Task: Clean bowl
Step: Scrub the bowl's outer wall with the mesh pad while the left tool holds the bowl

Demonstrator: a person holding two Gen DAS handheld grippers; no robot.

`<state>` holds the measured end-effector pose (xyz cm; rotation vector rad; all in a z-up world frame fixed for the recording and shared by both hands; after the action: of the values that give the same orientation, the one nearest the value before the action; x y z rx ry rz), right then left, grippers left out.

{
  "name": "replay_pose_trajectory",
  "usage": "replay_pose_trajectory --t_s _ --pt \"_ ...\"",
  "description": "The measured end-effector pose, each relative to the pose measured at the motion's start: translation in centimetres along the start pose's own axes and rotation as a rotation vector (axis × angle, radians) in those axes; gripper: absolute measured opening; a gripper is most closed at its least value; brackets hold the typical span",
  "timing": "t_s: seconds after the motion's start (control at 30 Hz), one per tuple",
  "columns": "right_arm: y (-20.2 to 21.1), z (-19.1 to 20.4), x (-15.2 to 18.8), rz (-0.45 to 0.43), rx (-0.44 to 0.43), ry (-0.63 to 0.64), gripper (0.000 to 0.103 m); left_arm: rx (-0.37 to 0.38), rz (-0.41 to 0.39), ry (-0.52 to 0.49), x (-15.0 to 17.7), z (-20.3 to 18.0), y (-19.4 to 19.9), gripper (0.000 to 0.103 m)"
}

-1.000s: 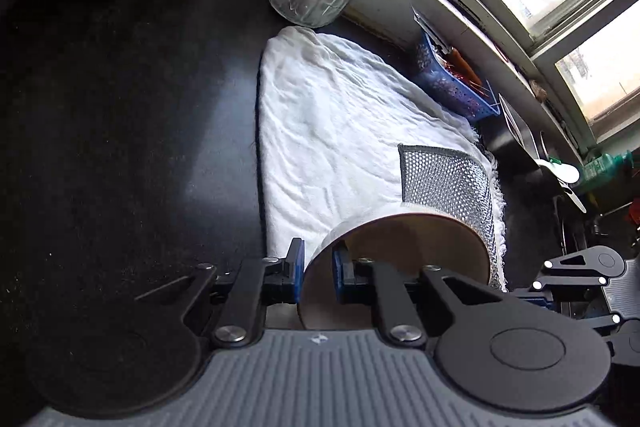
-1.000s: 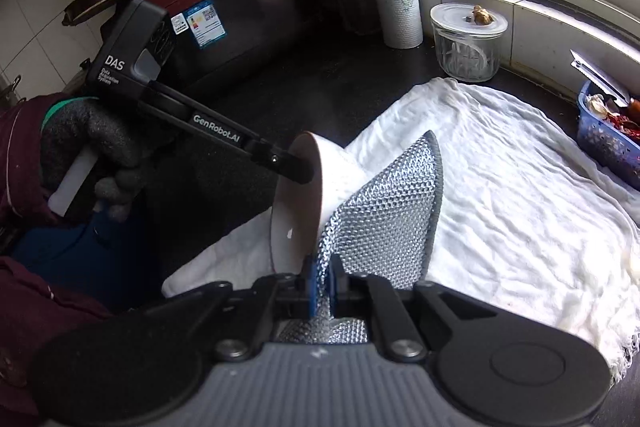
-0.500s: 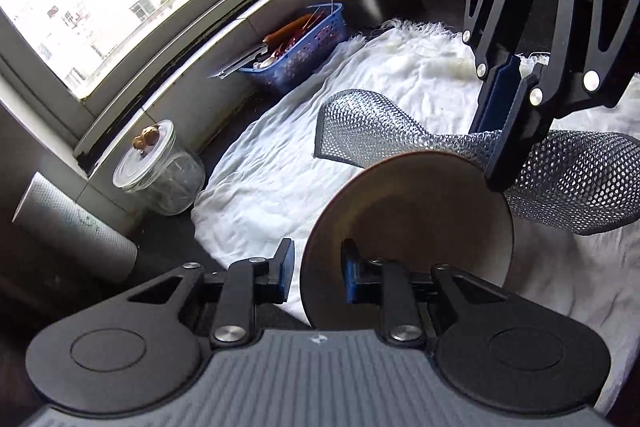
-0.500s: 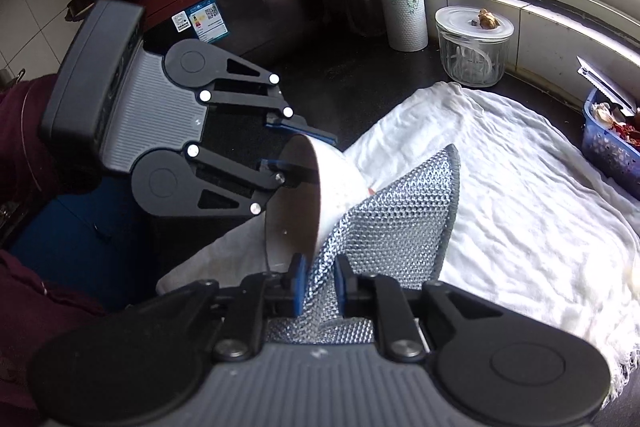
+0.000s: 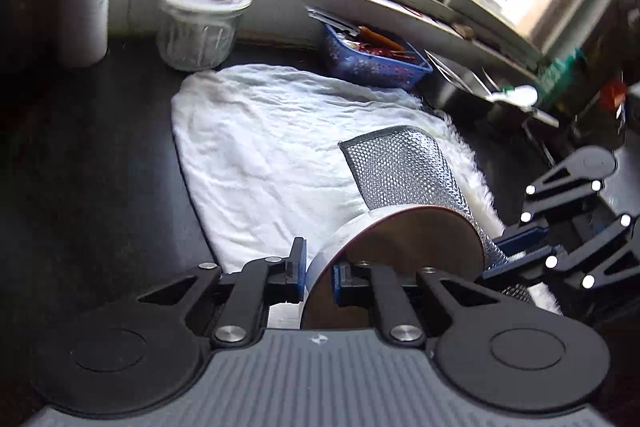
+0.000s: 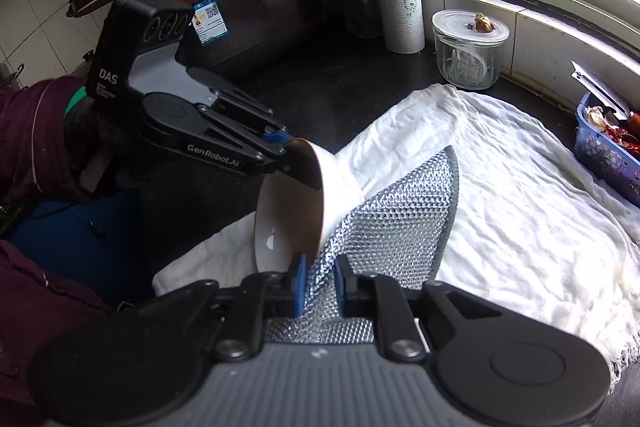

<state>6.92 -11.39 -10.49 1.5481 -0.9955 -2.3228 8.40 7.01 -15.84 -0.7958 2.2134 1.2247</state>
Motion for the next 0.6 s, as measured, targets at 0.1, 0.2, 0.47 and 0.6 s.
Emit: replay_pose_trajectory --t_s 0.1,0.2,0.47,0.6 --pt "0.2 0.0 -0.2 0.000 -0.002 -0.002 0.016 -0.001 -0.009 0.242 1.1 1.9 -0.3 0.012" --pt "0.2 0.3 -0.3 0.006 0.002 0.018 0.016 0.001 -0.010 0.413 2.3 3.3 -0.5 0.011" --pt "-0.4 0.2 -0.2 0.020 0.008 0.037 0.016 -0.178 0.031 -0.399 1.9 -3.0 -0.5 0.015" --pt "-0.5 0.4 0.1 0.027 0.005 0.047 0.016 -0.208 0.021 -0.740 0.9 -5.5 -0.6 0.016"
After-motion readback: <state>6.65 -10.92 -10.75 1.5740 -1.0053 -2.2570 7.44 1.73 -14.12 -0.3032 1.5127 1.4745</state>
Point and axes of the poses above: each gripper's, at about its wrist camera, not at the fingertips, and y roughly against the way its jaws point, z to its left, x to its underside, the point moved 7 cm from there along -y, roughly the way its jaws point, and after that the axes turned 10 degrees about -z, right-handed, at the moved point
